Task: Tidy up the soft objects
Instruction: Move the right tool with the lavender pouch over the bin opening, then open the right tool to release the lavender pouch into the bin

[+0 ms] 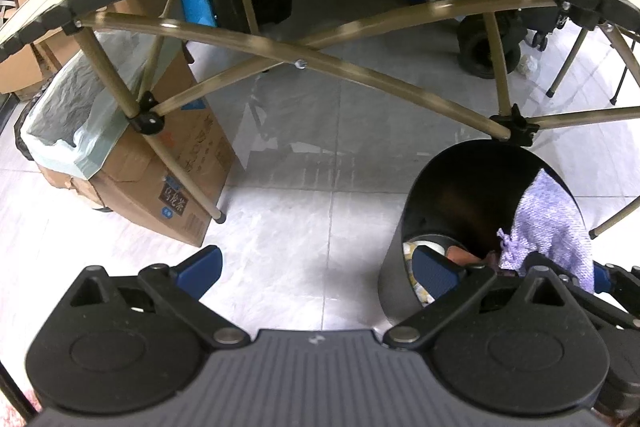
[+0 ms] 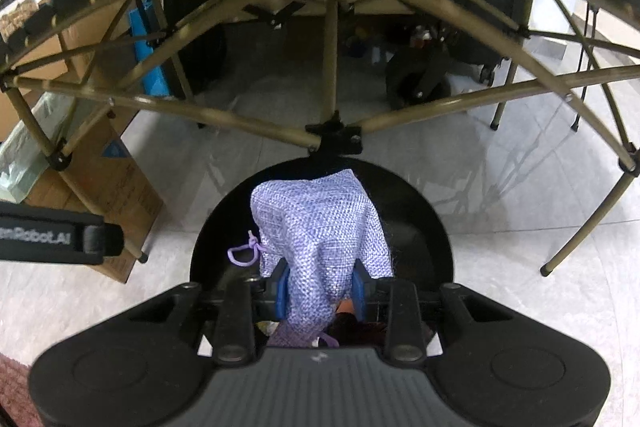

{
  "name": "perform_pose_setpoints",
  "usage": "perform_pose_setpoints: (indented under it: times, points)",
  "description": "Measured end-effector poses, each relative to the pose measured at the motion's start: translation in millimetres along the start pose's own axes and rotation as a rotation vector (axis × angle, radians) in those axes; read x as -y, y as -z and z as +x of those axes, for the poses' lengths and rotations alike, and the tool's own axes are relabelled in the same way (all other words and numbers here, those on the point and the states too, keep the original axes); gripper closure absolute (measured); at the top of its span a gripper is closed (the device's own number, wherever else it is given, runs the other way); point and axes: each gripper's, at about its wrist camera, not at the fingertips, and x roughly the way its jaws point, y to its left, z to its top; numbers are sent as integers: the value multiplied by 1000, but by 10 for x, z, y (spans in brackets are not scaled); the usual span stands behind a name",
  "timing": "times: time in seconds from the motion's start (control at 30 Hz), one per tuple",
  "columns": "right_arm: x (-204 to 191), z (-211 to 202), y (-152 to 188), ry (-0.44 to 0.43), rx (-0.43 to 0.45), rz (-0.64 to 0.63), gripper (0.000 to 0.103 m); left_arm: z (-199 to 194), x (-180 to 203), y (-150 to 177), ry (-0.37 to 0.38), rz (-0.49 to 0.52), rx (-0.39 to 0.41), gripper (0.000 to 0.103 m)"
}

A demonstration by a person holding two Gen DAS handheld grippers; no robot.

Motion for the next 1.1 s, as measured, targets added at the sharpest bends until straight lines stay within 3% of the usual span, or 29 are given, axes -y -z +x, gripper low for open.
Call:
perform_pose_setpoints:
  times: [0.47, 0.87, 1.0, 1.1]
  points:
    - [-103, 416, -53, 2, -139, 2, 73, 114, -50, 13, -56, -3, -54, 0]
    - [-101, 465, -66, 2, -160, 2, 70, 179, -91, 25, -84, -24, -91, 0]
    - [-93, 464, -70, 8, -159, 9, 56, 184, -98, 23, -85, -26, -94, 0]
    - [-87, 462, -78, 14, -158, 20, 31, 185, -100, 24, -86, -26, -94, 0]
